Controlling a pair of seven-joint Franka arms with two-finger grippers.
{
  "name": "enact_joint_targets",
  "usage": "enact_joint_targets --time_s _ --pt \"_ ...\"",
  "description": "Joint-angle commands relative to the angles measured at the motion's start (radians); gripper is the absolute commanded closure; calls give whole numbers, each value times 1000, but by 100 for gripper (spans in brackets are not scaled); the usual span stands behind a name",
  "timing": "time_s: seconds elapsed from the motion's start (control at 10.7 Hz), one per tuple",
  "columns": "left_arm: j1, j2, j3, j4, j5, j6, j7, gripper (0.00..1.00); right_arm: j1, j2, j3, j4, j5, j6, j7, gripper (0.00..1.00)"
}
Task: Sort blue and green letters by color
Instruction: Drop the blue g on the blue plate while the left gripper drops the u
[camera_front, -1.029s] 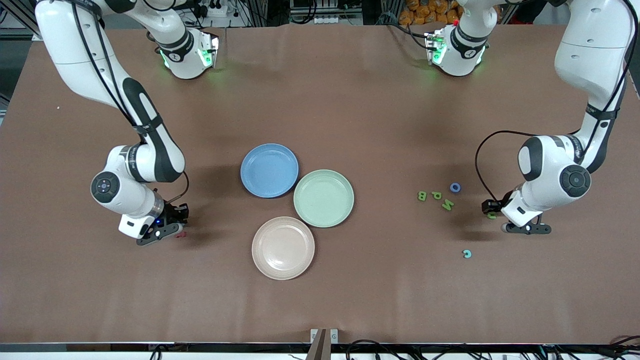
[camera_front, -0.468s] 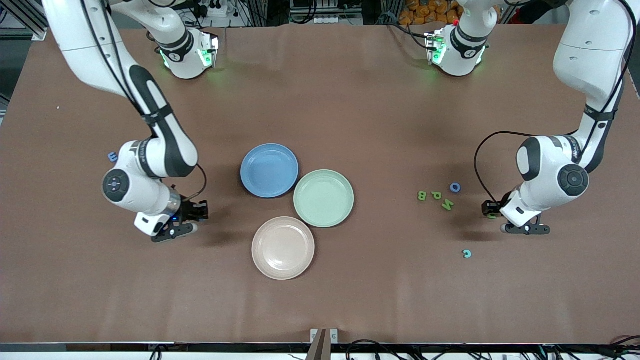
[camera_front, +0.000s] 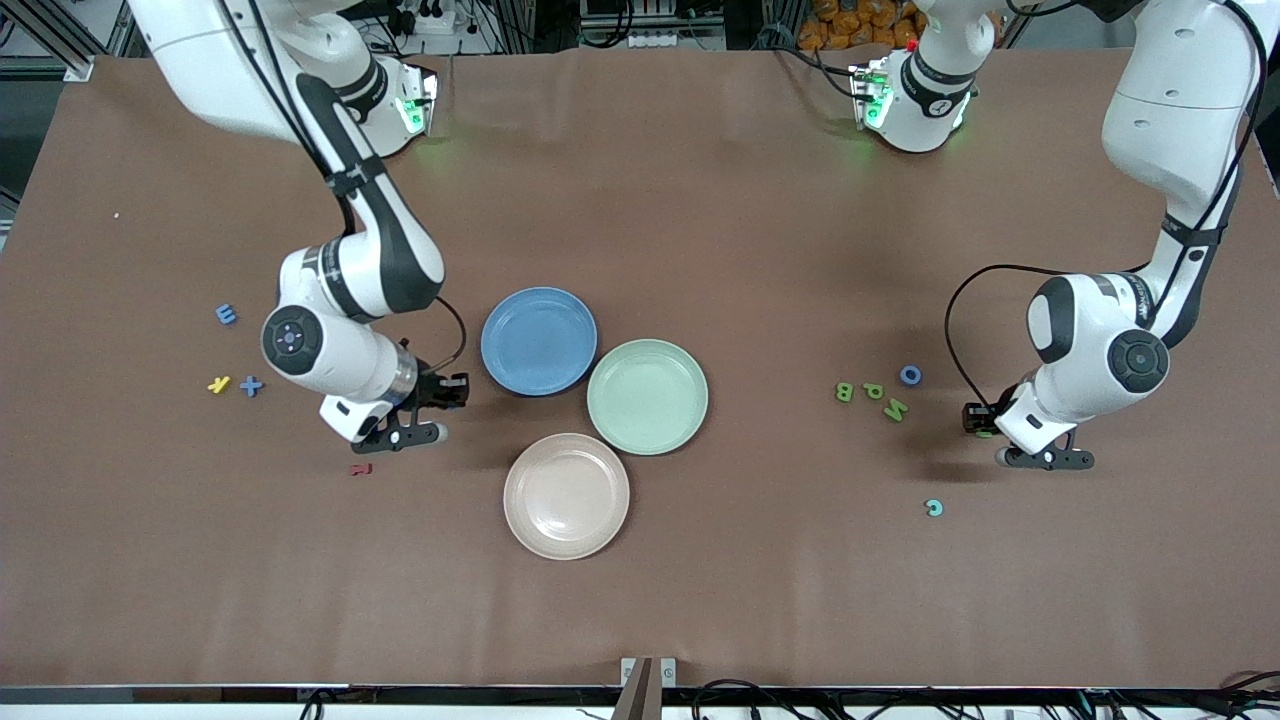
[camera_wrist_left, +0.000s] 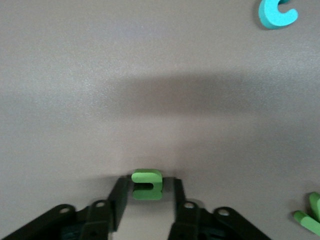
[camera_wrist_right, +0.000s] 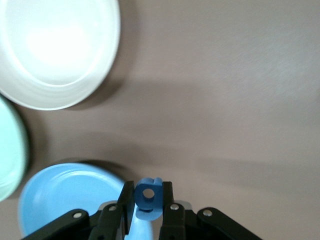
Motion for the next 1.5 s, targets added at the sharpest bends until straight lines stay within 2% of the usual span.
enact_joint_targets --time_s 0.0,0.19,0.28,0.37,0.47,0.75,0.94,1.03,1.12,1.31,1.4 --pt "3 -4 0 -10 35 22 11 80 97 -36 -11 -25 7 -11 196 100" --pt "-2 -5 0 -10 35 22 8 98 121 -36 -9 -37 8 -39 236 100" --pt "-3 -17 -3 -15 36 11 0 100 141 -34 -11 -45 8 -39 257 74" --pt "-16 -43 -12 -16 35 -12 -12 100 143 -31 -11 -45 8 -34 262 26" --pt "-37 -72 -32 -10 35 -79 -41 100 138 -31 -15 -47 8 -37 260 0" --pt "-92 -152 -136 1 33 -226 -286 100 112 -43 -20 -57 -36 -42 253 0" --pt "-108 -160 -266 16 33 -272 -534 100 42 -72 -18 -102 -134 -33 219 0" --pt "-141 -153 -300 30 33 -282 -640 100 14 -83 -18 -132 -144 -14 158 0" --pt "-205 -149 -303 40 33 -282 -747 100 -16 -105 -18 -196 -145 51 112 0" --pt "-348 -102 -303 114 33 -282 -982 100 -111 -154 -18 -383 -147 281 -45 0" --pt "-408 -72 -302 161 33 -282 -1065 100 -185 -174 -18 -424 -147 301 -145 0"
